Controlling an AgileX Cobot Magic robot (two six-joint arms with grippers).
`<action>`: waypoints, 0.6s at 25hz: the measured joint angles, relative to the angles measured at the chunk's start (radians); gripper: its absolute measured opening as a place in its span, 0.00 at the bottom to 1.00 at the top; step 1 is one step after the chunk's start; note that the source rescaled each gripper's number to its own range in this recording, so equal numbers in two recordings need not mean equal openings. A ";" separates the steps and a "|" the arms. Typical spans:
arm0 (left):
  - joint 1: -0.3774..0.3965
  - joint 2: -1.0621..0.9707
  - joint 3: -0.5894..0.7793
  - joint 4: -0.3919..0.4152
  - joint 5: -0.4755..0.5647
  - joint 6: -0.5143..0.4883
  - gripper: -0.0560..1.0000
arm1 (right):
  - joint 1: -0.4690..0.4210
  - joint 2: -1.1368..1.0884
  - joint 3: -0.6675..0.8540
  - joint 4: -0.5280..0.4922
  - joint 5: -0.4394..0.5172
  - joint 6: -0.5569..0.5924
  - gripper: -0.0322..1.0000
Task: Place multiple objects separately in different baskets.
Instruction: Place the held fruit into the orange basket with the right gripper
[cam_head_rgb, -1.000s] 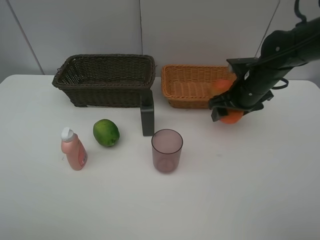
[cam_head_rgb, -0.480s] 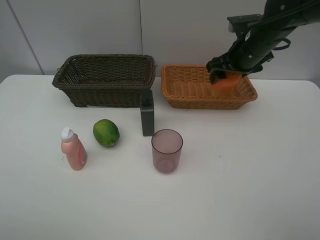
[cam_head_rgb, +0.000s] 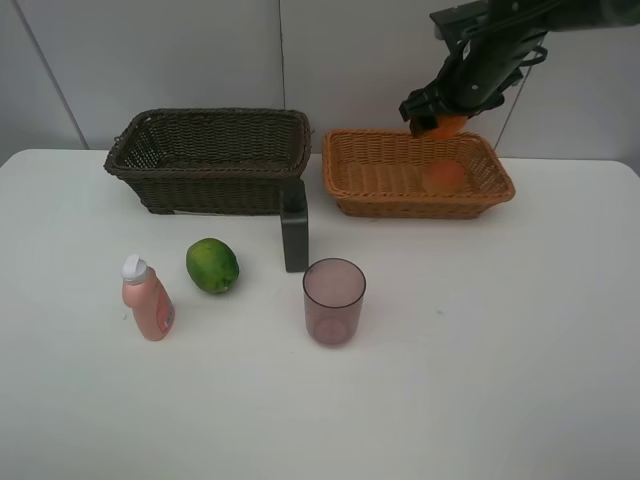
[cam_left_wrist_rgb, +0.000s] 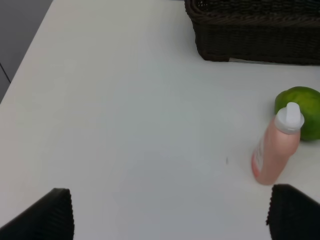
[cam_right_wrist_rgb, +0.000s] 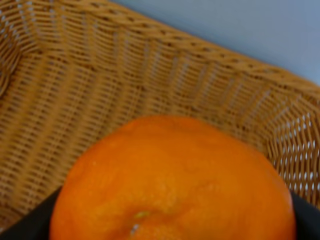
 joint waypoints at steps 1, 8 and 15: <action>0.000 0.000 0.000 0.000 0.000 0.000 1.00 | 0.002 0.015 -0.008 -0.004 -0.012 -0.001 0.65; 0.000 0.000 0.000 0.000 0.000 0.000 1.00 | 0.009 0.090 -0.013 -0.004 -0.130 -0.003 0.65; 0.000 0.000 0.000 0.000 0.000 0.000 1.00 | 0.009 0.139 -0.013 -0.004 -0.226 -0.003 0.65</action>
